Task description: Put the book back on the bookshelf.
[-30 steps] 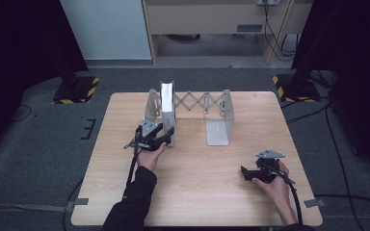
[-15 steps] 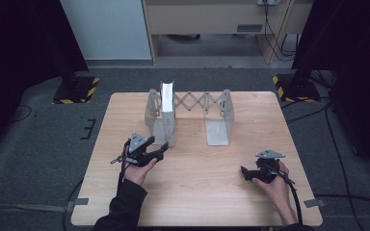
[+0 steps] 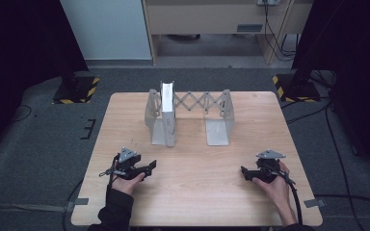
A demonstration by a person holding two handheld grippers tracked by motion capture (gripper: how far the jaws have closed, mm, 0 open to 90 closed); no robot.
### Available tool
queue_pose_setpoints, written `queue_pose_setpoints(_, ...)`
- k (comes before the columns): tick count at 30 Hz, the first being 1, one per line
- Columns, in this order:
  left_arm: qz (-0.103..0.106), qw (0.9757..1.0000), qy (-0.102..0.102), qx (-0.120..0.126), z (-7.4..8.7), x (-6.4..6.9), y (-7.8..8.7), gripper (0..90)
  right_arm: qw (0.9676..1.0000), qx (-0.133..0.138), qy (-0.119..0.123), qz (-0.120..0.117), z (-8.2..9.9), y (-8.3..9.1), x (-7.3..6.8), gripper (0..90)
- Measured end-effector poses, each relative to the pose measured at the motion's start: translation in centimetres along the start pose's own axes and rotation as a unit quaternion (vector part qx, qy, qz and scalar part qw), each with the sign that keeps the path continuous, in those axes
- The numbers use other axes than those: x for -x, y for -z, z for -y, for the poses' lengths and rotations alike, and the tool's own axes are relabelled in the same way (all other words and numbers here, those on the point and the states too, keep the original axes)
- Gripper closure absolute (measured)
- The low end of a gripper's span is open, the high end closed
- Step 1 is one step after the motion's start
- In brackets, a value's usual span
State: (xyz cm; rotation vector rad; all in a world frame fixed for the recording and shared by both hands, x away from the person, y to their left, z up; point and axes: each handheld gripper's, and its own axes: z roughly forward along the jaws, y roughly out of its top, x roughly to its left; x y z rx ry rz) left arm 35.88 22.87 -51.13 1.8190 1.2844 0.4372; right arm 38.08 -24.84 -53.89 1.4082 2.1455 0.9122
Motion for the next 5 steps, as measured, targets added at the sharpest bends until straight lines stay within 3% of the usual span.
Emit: queue_pose_setpoints(5, -0.03, 0.9992, -0.014, -0.02, 0.51, -0.86, -0.14, 22.2, 1.0, 0.0, -0.006, 0.003, 0.1, 0.24, 0.2, 8.6)
